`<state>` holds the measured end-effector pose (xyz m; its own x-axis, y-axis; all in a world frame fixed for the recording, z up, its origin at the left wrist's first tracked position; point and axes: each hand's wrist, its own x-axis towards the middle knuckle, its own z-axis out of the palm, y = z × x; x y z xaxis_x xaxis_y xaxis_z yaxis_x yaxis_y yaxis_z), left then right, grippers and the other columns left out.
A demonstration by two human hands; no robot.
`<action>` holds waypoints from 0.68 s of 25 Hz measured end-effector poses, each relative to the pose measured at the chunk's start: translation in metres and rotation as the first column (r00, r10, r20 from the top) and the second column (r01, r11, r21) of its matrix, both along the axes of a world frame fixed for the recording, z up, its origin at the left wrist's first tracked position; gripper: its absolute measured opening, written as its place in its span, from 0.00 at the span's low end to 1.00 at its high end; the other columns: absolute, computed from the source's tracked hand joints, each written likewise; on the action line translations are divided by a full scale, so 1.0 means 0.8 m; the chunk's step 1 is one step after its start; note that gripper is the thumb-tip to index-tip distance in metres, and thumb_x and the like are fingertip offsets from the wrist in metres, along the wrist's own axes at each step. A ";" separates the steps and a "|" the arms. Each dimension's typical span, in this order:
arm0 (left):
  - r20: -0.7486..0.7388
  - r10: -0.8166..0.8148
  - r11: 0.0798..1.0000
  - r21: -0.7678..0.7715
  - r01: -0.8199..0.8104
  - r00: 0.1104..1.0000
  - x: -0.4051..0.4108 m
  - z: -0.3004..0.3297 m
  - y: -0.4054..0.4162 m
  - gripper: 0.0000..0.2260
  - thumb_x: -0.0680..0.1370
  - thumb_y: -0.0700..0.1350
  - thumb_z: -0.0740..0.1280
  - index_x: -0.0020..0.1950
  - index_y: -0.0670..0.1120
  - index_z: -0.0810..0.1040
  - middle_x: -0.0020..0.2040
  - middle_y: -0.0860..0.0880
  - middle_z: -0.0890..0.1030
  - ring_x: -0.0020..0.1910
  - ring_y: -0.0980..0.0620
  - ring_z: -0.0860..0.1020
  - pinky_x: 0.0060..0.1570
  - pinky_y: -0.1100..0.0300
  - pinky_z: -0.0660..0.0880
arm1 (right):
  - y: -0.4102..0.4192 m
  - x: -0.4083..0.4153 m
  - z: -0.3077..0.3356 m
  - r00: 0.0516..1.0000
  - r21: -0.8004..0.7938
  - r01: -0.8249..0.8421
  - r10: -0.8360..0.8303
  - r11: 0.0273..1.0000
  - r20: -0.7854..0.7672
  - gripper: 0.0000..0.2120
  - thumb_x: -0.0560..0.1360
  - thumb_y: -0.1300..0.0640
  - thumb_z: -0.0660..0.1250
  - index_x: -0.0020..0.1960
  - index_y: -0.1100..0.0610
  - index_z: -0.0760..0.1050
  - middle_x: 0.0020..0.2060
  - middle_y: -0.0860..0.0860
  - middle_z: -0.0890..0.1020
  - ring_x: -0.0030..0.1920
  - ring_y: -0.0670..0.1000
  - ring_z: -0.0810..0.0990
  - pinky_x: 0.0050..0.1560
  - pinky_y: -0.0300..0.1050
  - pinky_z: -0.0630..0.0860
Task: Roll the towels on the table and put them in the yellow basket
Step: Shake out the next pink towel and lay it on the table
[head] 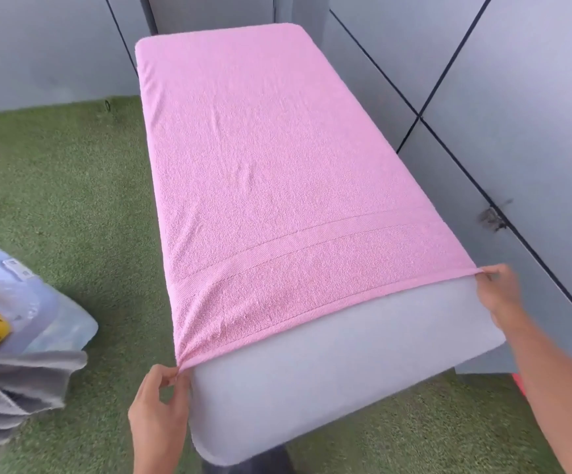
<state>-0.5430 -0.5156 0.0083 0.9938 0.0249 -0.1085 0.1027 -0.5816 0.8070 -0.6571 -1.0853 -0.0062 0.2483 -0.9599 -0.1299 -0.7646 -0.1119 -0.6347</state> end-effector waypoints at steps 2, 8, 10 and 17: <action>-0.015 0.033 0.999 0.003 -0.033 0.999 -0.045 0.002 0.007 0.09 0.74 0.41 0.71 0.37 0.49 0.73 0.37 0.52 0.79 0.42 0.65 0.74 0.40 0.76 0.66 | -0.005 -0.032 -0.005 0.997 0.035 -0.065 0.067 0.997 -0.048 0.08 0.74 0.57 0.66 0.51 0.59 0.77 0.50 0.61 0.81 0.50 0.61 0.79 0.49 0.54 0.74; -0.068 0.047 0.995 0.094 -0.041 0.997 -0.107 0.013 0.015 0.06 0.76 0.46 0.70 0.42 0.49 0.74 0.44 0.50 0.79 0.44 0.55 0.77 0.44 0.63 0.72 | 0.023 -0.073 0.044 0.933 0.054 -0.286 0.291 0.957 -0.211 0.04 0.77 0.58 0.64 0.51 0.56 0.72 0.50 0.59 0.80 0.51 0.62 0.78 0.50 0.53 0.72; -0.030 0.015 0.956 0.293 -0.006 0.999 -0.107 0.019 0.008 0.06 0.74 0.46 0.70 0.48 0.49 0.76 0.51 0.48 0.75 0.49 0.43 0.75 0.47 0.49 0.73 | 0.041 -0.073 0.057 0.822 -0.068 -0.479 0.421 0.875 -0.383 0.09 0.77 0.60 0.63 0.57 0.56 0.72 0.51 0.60 0.79 0.52 0.62 0.77 0.51 0.53 0.72; 0.107 -0.349 0.805 0.543 0.239 0.931 -0.094 0.040 -0.090 0.14 0.70 0.38 0.75 0.52 0.50 0.81 0.49 0.50 0.78 0.47 0.46 0.74 0.36 0.54 0.74 | 0.075 -0.067 0.065 0.646 -0.227 -0.752 0.622 0.619 -0.442 0.12 0.74 0.60 0.68 0.56 0.51 0.79 0.51 0.50 0.78 0.55 0.56 0.74 0.55 0.53 0.70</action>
<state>-0.6180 -0.5876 0.0406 0.9612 -0.2743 0.0297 -0.2657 -0.8914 0.3672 -0.7107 -1.0257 0.0456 0.8647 -0.5023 -0.0045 -0.4941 -0.8490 -0.1870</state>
